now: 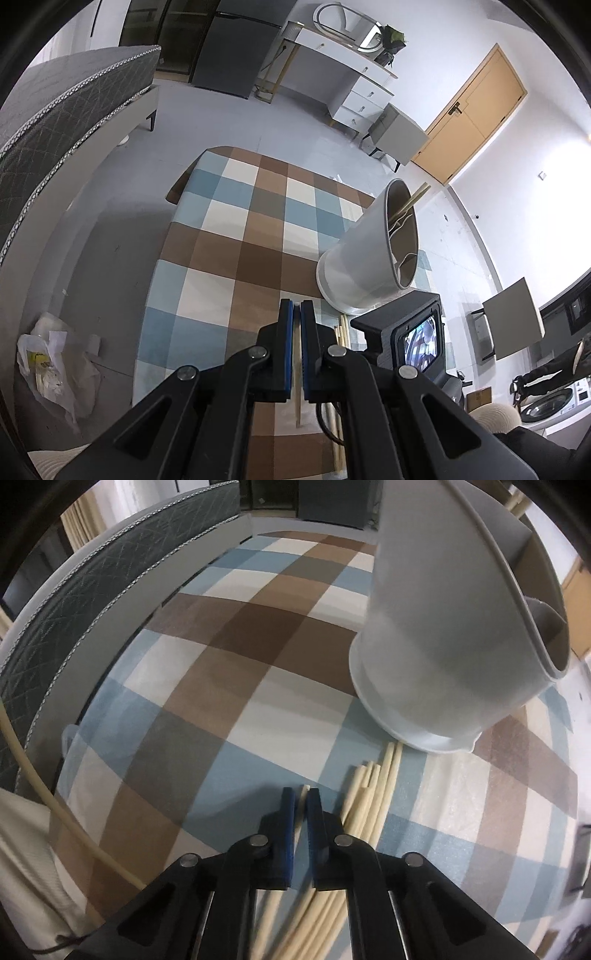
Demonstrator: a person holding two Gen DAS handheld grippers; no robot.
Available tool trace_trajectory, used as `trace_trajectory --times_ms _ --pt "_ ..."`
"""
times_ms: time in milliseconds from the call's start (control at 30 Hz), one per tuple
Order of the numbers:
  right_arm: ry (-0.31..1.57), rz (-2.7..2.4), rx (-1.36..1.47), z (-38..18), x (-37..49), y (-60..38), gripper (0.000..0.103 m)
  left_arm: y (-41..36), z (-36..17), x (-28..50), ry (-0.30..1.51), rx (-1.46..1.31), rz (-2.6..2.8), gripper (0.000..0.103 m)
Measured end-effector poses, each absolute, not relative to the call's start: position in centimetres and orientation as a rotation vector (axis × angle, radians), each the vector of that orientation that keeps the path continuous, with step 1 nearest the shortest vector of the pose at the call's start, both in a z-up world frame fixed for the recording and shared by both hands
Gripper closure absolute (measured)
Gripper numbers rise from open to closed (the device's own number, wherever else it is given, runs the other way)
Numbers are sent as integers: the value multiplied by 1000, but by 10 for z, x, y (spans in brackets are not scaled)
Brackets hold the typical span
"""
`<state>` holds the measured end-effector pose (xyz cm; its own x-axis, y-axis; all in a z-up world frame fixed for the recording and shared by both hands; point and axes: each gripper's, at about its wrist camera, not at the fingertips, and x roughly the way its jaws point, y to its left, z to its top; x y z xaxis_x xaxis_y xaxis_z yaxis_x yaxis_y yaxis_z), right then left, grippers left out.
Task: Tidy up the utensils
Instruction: 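Close the right gripper on a chopstick while the left gripper holds its chopstick, then lift both held chopsticks and carry them above the utensil holder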
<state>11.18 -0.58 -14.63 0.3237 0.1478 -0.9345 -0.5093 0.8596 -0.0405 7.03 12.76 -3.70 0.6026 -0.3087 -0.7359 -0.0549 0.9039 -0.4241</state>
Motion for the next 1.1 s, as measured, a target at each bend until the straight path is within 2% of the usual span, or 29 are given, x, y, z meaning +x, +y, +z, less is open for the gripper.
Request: trace_trajectory --times_ms 167,367,533,667,1100 --pt "1133 459 -247 -136 111 -14 99 129 -38 69 905 -411 -137 103" --pt "935 504 -50 -78 86 -57 100 110 -28 63 883 -322 -140 103" --pt "792 525 3 -43 58 -90 100 90 -19 56 870 -237 -149 103" --pt "714 516 50 -31 36 -110 100 76 -15 50 864 -183 -143 103" --pt "624 510 157 -14 23 -135 100 41 -3 49 904 -97 -148 103"
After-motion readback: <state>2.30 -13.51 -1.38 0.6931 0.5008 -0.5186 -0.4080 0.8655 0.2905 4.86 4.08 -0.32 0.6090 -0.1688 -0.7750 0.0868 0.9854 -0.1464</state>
